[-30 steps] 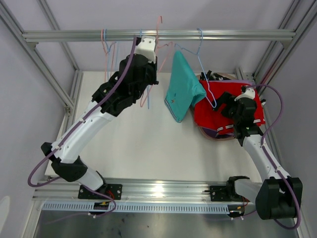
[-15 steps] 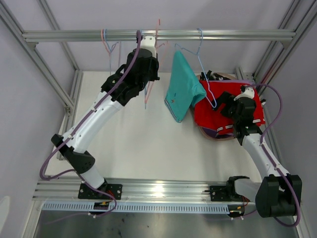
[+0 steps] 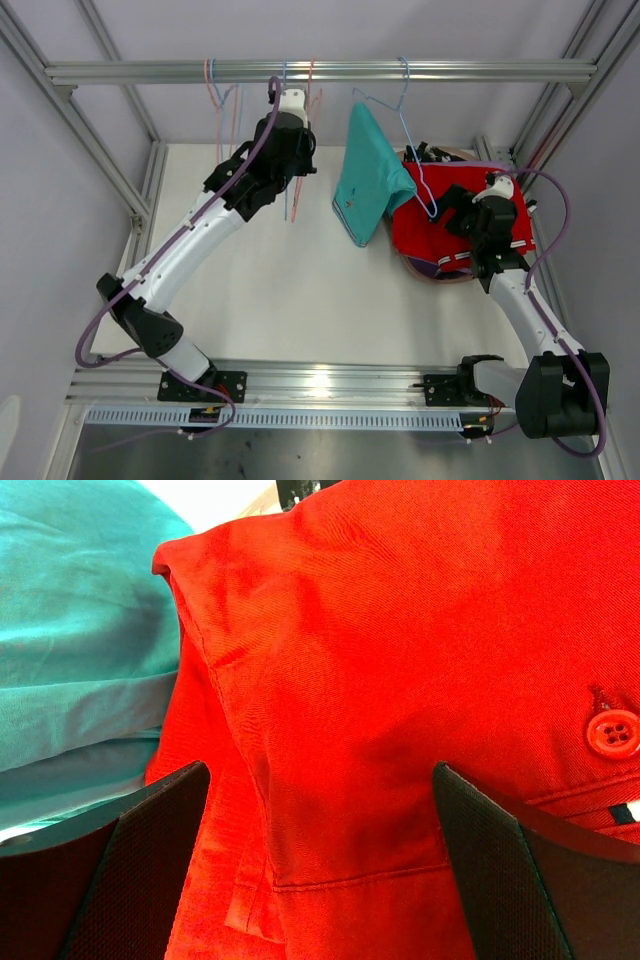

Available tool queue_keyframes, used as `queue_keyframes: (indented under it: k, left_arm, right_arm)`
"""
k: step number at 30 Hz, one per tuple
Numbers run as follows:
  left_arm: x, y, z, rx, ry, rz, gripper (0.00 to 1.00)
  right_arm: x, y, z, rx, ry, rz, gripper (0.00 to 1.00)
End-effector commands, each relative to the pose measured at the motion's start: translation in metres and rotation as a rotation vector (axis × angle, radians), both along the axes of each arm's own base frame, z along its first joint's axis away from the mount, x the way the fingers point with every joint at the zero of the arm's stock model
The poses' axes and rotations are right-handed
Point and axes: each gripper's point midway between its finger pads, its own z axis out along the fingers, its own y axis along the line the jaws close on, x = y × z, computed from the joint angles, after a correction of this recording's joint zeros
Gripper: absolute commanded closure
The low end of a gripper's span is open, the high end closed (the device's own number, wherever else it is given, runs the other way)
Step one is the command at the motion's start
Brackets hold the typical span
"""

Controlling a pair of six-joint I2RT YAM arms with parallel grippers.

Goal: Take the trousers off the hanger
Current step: Place the hanger at the clothesline.

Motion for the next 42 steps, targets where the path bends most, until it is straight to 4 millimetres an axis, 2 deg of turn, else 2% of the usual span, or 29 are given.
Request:
queue_keyframes:
  k: [1, 9, 11, 13, 19, 20, 28, 40, 42]
  left_arm:
    - [-0.007, 0.012, 0.026, -0.101, -0.065, 0.017, 1.00]
    - [-0.009, 0.029, 0.018, -0.136, -0.042, 0.026, 1.00]
    - [-0.010, 0.041, 0.015, -0.157, -0.036, 0.043, 1.00]
    - [-0.012, 0.052, 0.023, -0.186, -0.046, 0.050, 1.00]
    - [-0.014, 0.080, 0.014, -0.211, -0.032, 0.088, 1.00]
    - [-0.017, 0.085, 0.019, -0.224, -0.041, 0.087, 1.00]
    - [-0.016, 0.114, 0.016, -0.255, -0.037, 0.134, 1.00]
    - [-0.022, 0.119, 0.003, -0.274, 0.003, 0.139, 0.99]
    - [-0.025, 0.117, 0.003, -0.278, 0.004, 0.122, 0.95]
  right_arm:
    - [-0.004, 0.003, -0.015, 0.011, 0.055, 0.018, 0.03]
    - [-0.005, 0.003, -0.016, 0.012, 0.058, 0.020, 0.03]
    - [-0.005, 0.006, -0.017, 0.019, 0.061, 0.030, 0.03]
    - [-0.004, 0.007, -0.019, 0.022, 0.066, 0.033, 0.03]
    - [-0.003, 0.008, -0.020, 0.024, 0.071, 0.041, 0.03]
    - [-0.003, 0.008, -0.020, 0.022, 0.072, 0.041, 0.03]
    - [-0.004, 0.007, -0.019, 0.015, 0.069, 0.036, 0.03]
    - [-0.003, 0.007, -0.015, 0.010, 0.059, 0.042, 0.03]
    - [-0.007, 0.007, -0.020, 0.008, 0.087, 0.041, 0.03]
